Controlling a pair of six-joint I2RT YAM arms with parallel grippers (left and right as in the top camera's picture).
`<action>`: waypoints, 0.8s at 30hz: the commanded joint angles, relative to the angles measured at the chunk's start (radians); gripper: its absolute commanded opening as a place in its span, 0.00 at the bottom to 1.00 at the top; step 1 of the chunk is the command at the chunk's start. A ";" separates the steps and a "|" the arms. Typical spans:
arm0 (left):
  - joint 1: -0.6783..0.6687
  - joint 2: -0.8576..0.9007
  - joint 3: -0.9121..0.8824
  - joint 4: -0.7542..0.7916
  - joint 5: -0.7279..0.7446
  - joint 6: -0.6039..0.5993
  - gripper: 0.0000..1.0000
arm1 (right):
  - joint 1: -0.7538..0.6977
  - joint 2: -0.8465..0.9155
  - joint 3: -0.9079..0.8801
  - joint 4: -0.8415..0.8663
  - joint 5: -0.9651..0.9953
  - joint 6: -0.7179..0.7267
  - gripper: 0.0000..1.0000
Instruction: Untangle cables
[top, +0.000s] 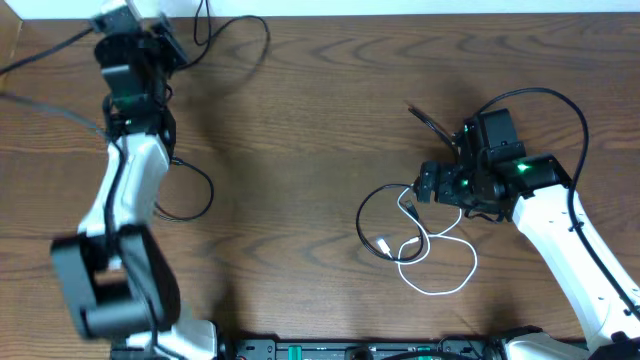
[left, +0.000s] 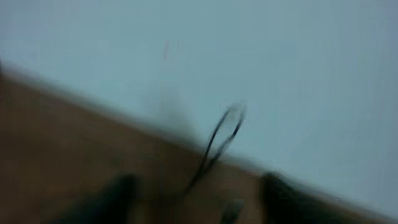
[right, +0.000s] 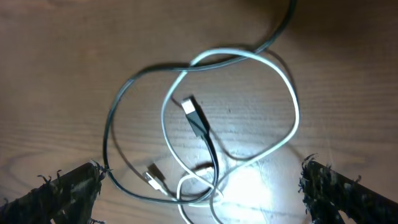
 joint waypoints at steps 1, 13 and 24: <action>0.044 0.099 0.061 -0.090 0.117 -0.016 0.96 | 0.005 -0.006 -0.003 -0.033 0.002 0.008 0.99; 0.092 -0.101 0.149 -0.288 0.270 -0.023 0.96 | 0.005 -0.006 -0.003 -0.032 0.002 0.008 0.99; 0.090 -0.167 0.135 -0.768 0.269 0.008 0.97 | 0.005 -0.006 -0.003 -0.023 0.002 0.008 0.99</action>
